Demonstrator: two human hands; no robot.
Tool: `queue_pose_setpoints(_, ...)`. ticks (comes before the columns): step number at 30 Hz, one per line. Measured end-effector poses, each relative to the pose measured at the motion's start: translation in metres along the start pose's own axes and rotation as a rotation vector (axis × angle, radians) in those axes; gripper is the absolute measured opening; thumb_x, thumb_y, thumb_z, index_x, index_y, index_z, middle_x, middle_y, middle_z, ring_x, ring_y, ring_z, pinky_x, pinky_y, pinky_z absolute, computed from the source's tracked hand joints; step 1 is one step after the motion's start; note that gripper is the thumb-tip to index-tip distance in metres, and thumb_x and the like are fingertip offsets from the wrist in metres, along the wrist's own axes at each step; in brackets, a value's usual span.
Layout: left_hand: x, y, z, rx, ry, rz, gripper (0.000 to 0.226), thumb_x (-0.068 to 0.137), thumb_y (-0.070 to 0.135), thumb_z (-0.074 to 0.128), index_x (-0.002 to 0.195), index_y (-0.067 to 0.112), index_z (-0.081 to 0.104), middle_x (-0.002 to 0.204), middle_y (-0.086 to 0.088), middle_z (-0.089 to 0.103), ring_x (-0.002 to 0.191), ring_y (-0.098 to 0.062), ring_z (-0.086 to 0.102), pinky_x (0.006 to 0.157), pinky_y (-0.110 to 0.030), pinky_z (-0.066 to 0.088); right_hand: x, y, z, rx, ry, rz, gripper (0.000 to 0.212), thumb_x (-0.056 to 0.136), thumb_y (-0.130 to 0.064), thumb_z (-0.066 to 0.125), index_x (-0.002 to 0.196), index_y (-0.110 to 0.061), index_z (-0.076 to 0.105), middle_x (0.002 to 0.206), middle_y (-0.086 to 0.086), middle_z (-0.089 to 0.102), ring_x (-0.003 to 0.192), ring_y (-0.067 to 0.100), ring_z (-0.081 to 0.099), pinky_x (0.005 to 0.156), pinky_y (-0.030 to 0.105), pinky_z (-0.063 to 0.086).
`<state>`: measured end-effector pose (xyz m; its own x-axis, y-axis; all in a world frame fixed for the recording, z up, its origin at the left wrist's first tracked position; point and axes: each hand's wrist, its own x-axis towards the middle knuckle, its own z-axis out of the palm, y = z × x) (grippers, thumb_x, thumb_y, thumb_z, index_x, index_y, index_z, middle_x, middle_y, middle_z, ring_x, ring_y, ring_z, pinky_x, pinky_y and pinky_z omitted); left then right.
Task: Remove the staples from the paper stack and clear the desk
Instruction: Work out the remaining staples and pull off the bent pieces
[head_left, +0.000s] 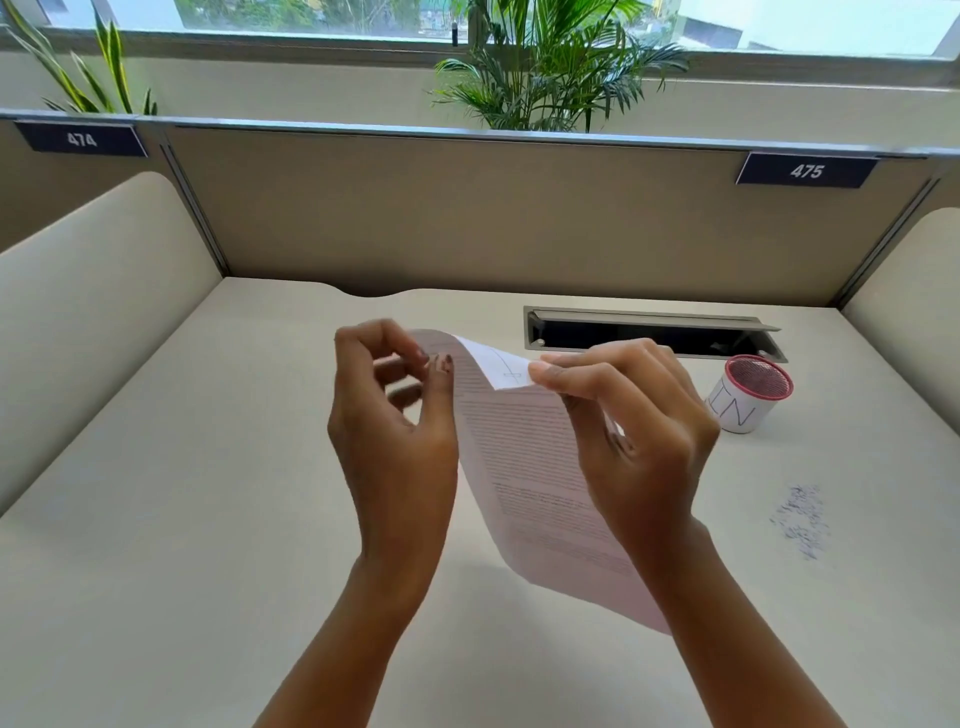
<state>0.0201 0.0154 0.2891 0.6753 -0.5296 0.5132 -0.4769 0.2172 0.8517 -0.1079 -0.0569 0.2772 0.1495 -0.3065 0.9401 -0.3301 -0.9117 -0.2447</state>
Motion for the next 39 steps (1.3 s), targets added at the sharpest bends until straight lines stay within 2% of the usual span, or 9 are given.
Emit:
queue_pose_setpoints(3, 0.001, 0.006, -0.003, -0.251, -0.214, -0.596, 0.011, 0.094, 0.020, 0.057, 0.098, 0.010, 0.056, 0.086, -0.002, 0.067, 0.067, -0.011, 0.068, 0.062, -0.026, 0.058, -0.004, 0.004, 0.005, 0.000, 0.002, 0.024, 0.025, 0.091, -0.016, 0.064, 0.074, -0.001, 0.075, 0.075, 0.008, 0.072, 0.067, 0.025, 0.064, 0.060, 0.038, 0.046)
queue_pose_setpoints(5, 0.007, 0.008, -0.005, -0.494, -0.423, -0.975, 0.038, 0.095, 0.038, 0.051, 0.102, 0.002, 0.063, 0.085, -0.011, 0.073, 0.072, -0.018, 0.072, 0.065, -0.031, 0.061, -0.006, 0.007, 0.008, 0.015, -0.002, 0.038, 0.024, 0.091, -0.015, 0.064, 0.074, -0.002, 0.075, 0.075, 0.008, 0.072, 0.069, 0.025, 0.063, 0.063, 0.038, 0.047)
queue_pose_setpoints(8, 0.011, 0.007, -0.006, -0.680, -0.600, -1.169, 0.066, 0.091, 0.056, 0.044, 0.111, -0.004, 0.061, 0.104, -0.022, 0.071, 0.095, -0.036, 0.070, 0.082, -0.047, 0.057, -0.011, 0.007, 0.012, 0.072, -0.008, 0.058, 0.016, 0.086, -0.004, 0.067, 0.071, -0.002, 0.074, 0.073, 0.006, 0.071, 0.073, 0.027, 0.062, 0.068, 0.040, 0.047)
queue_pose_setpoints(11, 0.014, 0.005, -0.005, -0.795, -0.623, -1.169, 0.069, 0.088, 0.055, 0.050, 0.121, -0.005, 0.055, 0.115, -0.026, 0.066, 0.105, -0.040, 0.066, 0.088, -0.053, 0.053, -0.014, 0.006, 0.014, 0.130, -0.021, 0.085, 0.018, 0.084, 0.003, 0.067, 0.068, -0.002, 0.073, 0.074, 0.004, 0.071, 0.077, 0.028, 0.059, 0.069, 0.043, 0.046)
queue_pose_setpoints(14, 0.017, 0.003, 0.000, -0.910, -0.516, -1.131, 0.049, 0.085, 0.024, 0.062, 0.121, -0.007, 0.051, 0.115, -0.029, 0.065, 0.106, -0.038, 0.065, 0.084, -0.048, 0.057, -0.018, 0.007, 0.012, 0.142, -0.048, 0.082, 0.017, 0.085, -0.002, 0.068, 0.068, -0.004, 0.074, 0.077, 0.002, 0.071, 0.079, 0.027, 0.056, 0.070, 0.041, 0.046)
queue_pose_setpoints(20, 0.013, -0.013, 0.010, -0.882, -0.394, -0.965, 0.038, 0.092, -0.001, 0.050, 0.131, -0.001, 0.049, 0.120, -0.017, 0.067, 0.106, -0.026, 0.067, 0.080, -0.033, 0.059, -0.034, 0.005, 0.008, 0.102, -0.061, 0.235, 0.013, 0.082, 0.000, 0.070, 0.071, -0.006, 0.073, 0.082, 0.004, 0.065, 0.087, 0.021, 0.056, 0.075, 0.026, 0.045)
queue_pose_setpoints(24, 0.011, -0.018, 0.014, -0.899, -0.335, -0.907, 0.040, 0.091, -0.001, 0.051, 0.131, 0.005, 0.051, 0.116, -0.011, 0.069, 0.101, -0.020, 0.070, 0.075, -0.027, 0.059, -0.052, -0.001, 0.008, 0.221, -0.010, 0.616, 0.018, 0.082, 0.006, 0.067, 0.085, -0.011, 0.067, 0.089, 0.005, 0.064, 0.085, 0.019, 0.062, 0.075, 0.026, 0.051)
queue_pose_setpoints(30, 0.003, -0.029, 0.021, -0.763, -0.390, -0.779, 0.034, 0.092, 0.001, 0.051, 0.126, 0.004, 0.055, 0.116, -0.010, 0.069, 0.106, -0.019, 0.067, 0.084, -0.026, 0.057, -0.050, 0.001, 0.005, 0.935, -0.099, 1.370, 0.029, 0.095, -0.020, 0.052, 0.111, 0.001, 0.063, 0.092, 0.013, 0.064, 0.083, 0.022, 0.060, 0.077, 0.028, 0.055)
queue_pose_setpoints(39, -0.006, -0.040, 0.014, -0.547, -0.546, -0.709, 0.028, 0.094, 0.003, 0.052, 0.120, 0.002, 0.061, 0.113, -0.010, 0.071, 0.106, -0.022, 0.067, 0.090, -0.032, 0.056, -0.038, 0.018, 0.007, 1.084, -0.193, 1.336, 0.037, 0.088, -0.006, 0.058, 0.124, 0.000, 0.052, 0.115, 0.015, 0.067, 0.107, 0.023, 0.064, 0.087, 0.030, 0.054)
